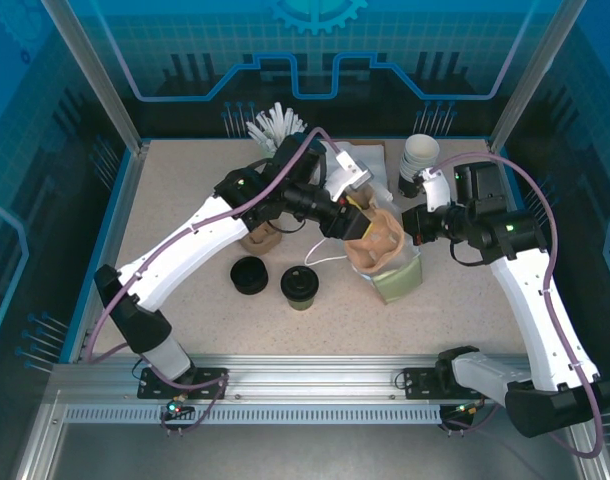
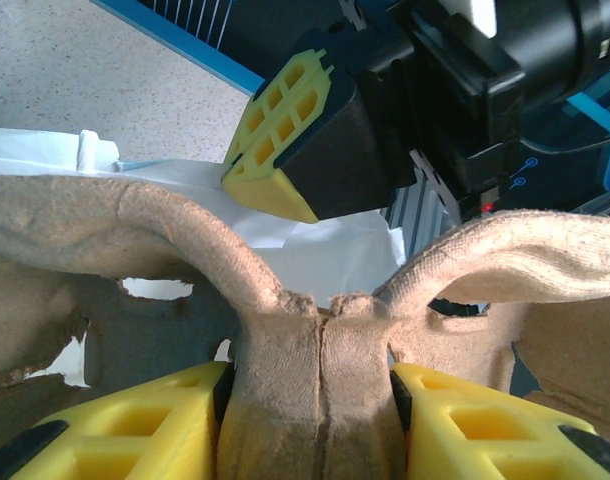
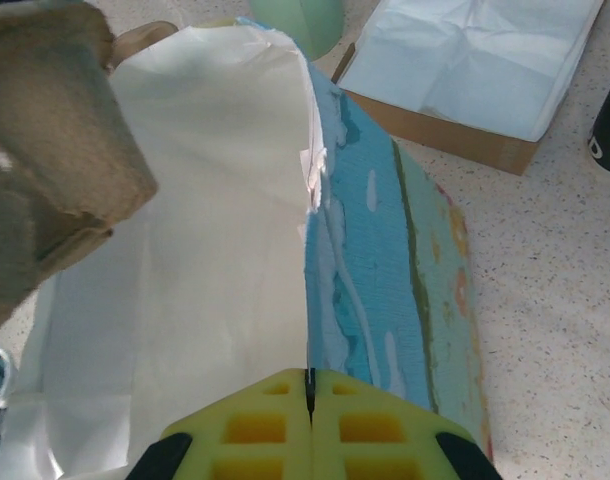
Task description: Pack the takeout coffee
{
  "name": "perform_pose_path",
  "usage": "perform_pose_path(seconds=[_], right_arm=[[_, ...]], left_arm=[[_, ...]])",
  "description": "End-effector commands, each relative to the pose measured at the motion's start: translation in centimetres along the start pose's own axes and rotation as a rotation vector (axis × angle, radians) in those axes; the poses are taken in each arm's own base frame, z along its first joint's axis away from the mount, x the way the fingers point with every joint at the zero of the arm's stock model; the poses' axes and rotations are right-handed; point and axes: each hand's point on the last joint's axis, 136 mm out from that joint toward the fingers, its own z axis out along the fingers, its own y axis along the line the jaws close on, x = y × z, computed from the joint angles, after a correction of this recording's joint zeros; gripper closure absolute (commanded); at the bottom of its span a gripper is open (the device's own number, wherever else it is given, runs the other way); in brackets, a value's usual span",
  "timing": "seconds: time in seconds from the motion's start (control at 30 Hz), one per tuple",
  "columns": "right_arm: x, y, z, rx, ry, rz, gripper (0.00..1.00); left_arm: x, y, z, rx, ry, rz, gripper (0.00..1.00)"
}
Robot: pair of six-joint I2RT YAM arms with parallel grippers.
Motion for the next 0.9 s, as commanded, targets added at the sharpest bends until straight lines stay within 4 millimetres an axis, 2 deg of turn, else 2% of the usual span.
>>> perform_pose_path(seconds=[0.0,0.87], right_arm=[[0.6,1.2,-0.4,-0.047,0.004,0.002,1.00],[1.2,3.0,-1.2,-0.128,0.010,0.032,1.00]], left_arm=[[0.7,0.2,0.8,0.042,0.023,0.031,0.55],[4.4,4.1,4.2,0.012,0.137,0.097,0.53]])
